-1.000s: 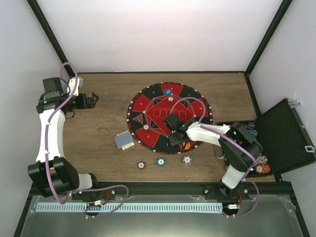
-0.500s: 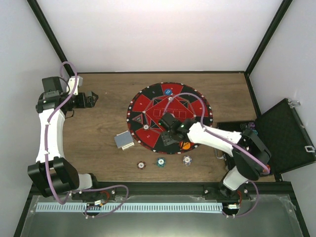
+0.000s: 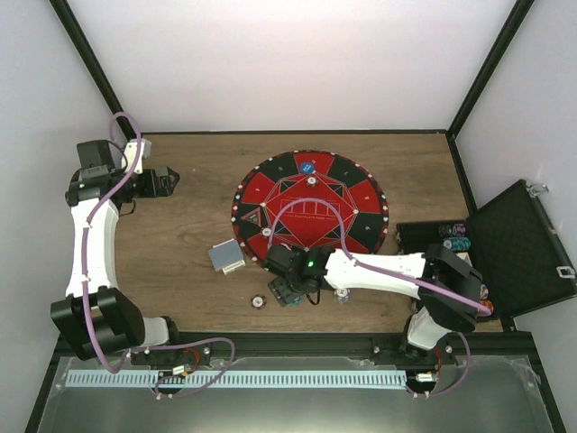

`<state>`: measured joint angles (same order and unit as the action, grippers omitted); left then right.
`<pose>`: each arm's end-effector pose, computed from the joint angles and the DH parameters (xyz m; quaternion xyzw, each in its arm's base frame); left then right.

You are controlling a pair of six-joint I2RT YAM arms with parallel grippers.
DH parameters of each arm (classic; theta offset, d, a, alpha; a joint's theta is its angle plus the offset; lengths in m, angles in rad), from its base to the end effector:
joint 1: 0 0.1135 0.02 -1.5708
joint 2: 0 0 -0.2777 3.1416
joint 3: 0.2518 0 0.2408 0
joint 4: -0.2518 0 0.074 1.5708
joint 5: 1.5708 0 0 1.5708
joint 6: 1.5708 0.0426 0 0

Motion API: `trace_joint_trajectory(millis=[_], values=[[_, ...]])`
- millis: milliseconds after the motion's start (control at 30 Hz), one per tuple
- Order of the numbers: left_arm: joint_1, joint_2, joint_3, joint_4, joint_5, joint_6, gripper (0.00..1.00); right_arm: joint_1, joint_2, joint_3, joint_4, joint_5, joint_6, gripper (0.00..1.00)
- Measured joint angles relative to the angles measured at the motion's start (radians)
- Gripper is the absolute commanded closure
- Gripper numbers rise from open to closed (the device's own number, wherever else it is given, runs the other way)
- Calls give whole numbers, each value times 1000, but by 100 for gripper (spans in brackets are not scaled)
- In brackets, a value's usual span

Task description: Distribute texas hold em gaming equipment

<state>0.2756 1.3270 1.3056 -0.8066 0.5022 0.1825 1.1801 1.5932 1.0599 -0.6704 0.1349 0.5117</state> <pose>0.2584 0.0518 0.3560 0.0481 0.9058 -0.1457 0.3949 0.1193 0.2745 0.2158 -0.3101 0.9307 0.0924 0.1704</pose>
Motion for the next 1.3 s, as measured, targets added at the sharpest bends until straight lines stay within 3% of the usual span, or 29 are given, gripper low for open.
trace_joint_trajectory(millis=[1300], values=[[0, 0, 0, 0, 0, -1, 0, 21, 21, -46, -21, -15, 35, 82]])
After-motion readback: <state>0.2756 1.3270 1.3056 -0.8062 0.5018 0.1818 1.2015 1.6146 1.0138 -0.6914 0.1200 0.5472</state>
